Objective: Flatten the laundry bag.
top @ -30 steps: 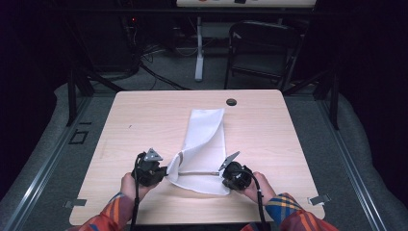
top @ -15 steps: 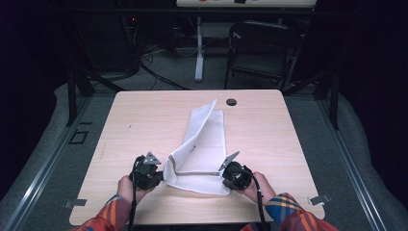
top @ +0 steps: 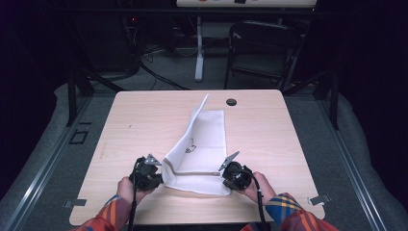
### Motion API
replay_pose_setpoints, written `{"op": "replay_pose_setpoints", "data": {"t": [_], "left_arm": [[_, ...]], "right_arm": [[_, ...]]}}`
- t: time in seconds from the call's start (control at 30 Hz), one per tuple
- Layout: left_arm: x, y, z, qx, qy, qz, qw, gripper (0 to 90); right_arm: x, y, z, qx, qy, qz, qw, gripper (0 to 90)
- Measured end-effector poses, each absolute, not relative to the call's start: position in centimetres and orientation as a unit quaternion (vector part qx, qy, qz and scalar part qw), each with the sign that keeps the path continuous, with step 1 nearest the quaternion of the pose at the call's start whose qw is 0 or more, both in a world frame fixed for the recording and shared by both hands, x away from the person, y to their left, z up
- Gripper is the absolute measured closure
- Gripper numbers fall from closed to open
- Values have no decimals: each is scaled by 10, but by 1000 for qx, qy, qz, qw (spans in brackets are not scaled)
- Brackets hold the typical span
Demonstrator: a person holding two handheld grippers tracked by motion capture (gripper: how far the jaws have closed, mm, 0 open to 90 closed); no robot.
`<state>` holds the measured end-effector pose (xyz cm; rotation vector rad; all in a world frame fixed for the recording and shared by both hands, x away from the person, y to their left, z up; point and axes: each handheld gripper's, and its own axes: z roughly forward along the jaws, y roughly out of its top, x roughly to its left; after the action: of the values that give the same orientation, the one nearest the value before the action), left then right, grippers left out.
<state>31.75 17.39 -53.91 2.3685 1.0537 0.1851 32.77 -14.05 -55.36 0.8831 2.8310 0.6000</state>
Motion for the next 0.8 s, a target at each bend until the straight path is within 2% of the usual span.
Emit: {"op": "replay_pose_setpoints", "data": {"t": [0.8], "left_arm": [[315, 175, -541, 889, 376, 40, 259, 843]], "right_arm": [[328, -144, -553, 293, 935, 192, 55, 900]]}}
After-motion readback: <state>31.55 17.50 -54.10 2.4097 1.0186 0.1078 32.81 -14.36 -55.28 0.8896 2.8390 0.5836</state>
